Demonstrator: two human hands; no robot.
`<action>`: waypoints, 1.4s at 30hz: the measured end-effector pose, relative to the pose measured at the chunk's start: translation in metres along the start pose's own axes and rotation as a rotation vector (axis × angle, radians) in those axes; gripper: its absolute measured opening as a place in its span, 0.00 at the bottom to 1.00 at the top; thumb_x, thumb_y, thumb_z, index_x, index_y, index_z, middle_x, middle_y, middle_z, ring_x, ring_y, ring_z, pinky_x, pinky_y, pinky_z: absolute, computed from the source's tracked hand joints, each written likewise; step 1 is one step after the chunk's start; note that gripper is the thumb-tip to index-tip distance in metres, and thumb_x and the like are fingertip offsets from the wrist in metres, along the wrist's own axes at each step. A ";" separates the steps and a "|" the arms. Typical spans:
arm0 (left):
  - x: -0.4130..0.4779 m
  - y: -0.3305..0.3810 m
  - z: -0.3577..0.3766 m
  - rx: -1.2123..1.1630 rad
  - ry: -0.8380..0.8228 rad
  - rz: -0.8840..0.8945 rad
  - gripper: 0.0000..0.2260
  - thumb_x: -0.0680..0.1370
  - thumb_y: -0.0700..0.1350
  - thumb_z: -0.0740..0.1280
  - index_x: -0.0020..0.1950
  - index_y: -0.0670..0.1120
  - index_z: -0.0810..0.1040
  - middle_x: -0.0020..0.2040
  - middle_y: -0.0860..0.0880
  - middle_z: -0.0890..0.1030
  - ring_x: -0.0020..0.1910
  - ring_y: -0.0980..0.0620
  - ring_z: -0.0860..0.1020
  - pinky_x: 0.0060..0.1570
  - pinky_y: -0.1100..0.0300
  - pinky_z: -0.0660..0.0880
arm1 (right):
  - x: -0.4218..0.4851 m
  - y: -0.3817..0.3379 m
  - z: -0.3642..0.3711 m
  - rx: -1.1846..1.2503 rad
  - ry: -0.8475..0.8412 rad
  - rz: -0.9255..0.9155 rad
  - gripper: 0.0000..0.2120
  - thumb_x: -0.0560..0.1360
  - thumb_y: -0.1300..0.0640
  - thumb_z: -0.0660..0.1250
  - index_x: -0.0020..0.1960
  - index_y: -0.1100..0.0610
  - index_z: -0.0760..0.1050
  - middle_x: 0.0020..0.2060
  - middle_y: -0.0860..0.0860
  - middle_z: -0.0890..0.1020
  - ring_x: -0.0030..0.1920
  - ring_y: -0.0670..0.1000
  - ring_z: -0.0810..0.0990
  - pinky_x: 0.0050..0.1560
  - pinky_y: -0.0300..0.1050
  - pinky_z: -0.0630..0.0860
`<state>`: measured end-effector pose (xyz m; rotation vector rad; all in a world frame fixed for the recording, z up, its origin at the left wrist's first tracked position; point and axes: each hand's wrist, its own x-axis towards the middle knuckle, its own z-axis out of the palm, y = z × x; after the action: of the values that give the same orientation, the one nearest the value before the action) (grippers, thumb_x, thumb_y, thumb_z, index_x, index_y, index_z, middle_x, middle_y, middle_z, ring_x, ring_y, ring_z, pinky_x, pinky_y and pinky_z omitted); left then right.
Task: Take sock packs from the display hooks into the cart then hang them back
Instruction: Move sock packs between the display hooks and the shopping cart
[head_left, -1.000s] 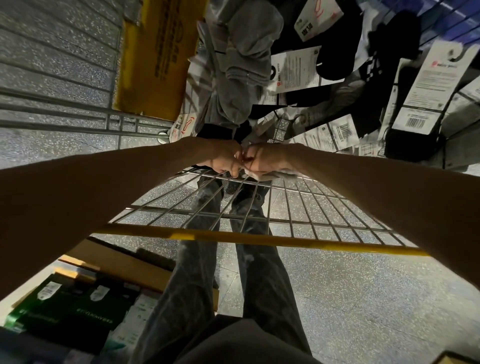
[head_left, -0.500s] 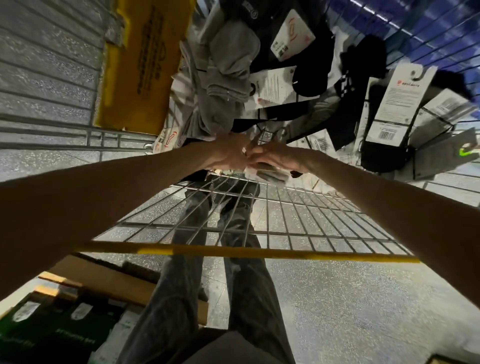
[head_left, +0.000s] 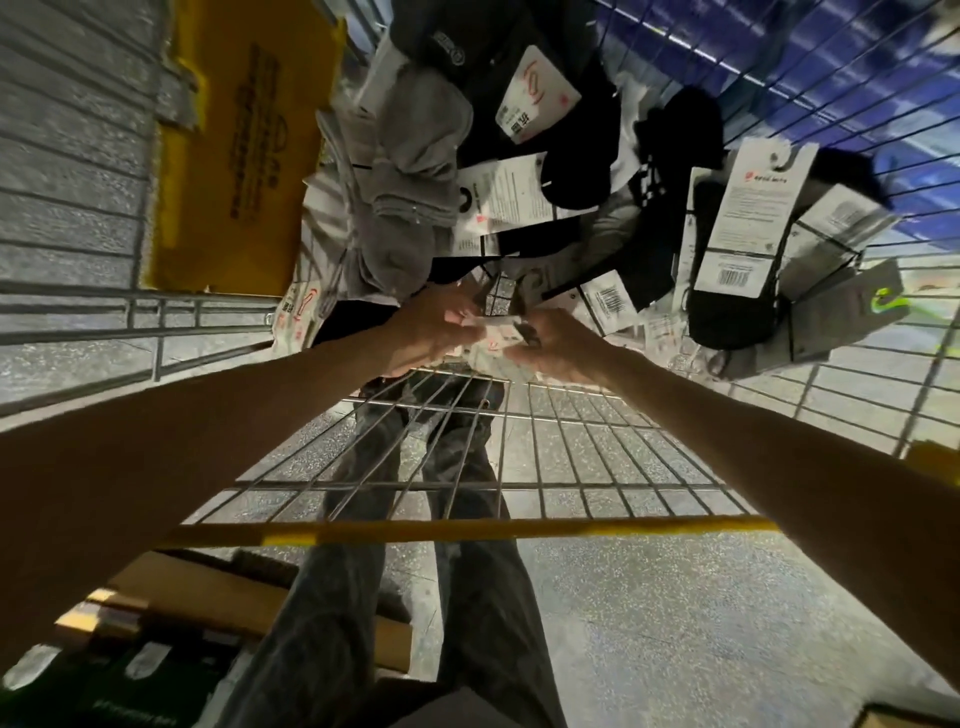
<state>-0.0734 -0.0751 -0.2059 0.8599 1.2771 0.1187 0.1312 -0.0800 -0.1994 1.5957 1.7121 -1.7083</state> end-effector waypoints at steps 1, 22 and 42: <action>0.001 0.001 0.000 -0.030 0.003 0.008 0.13 0.74 0.36 0.73 0.58 0.37 0.78 0.52 0.42 0.80 0.48 0.48 0.77 0.46 0.59 0.74 | -0.001 -0.002 -0.005 0.084 0.020 0.016 0.14 0.76 0.61 0.69 0.61 0.59 0.75 0.46 0.51 0.81 0.44 0.44 0.81 0.39 0.32 0.74; -0.028 0.132 -0.012 0.104 -0.126 0.257 0.22 0.71 0.41 0.77 0.62 0.50 0.74 0.55 0.54 0.82 0.56 0.55 0.81 0.54 0.61 0.79 | -0.068 -0.079 -0.094 1.026 0.403 -0.121 0.09 0.75 0.61 0.70 0.55 0.60 0.77 0.47 0.55 0.85 0.46 0.52 0.85 0.40 0.44 0.81; -0.037 0.139 0.012 -0.040 0.162 0.246 0.15 0.70 0.46 0.78 0.55 0.47 0.83 0.47 0.48 0.85 0.45 0.51 0.85 0.41 0.61 0.81 | -0.059 -0.050 -0.080 1.198 0.474 0.032 0.07 0.78 0.57 0.67 0.44 0.60 0.78 0.37 0.54 0.81 0.40 0.52 0.80 0.37 0.44 0.78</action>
<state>-0.0239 -0.0043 -0.0905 0.9862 1.3106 0.4145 0.1542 -0.0297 -0.1030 2.5942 0.6500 -2.7155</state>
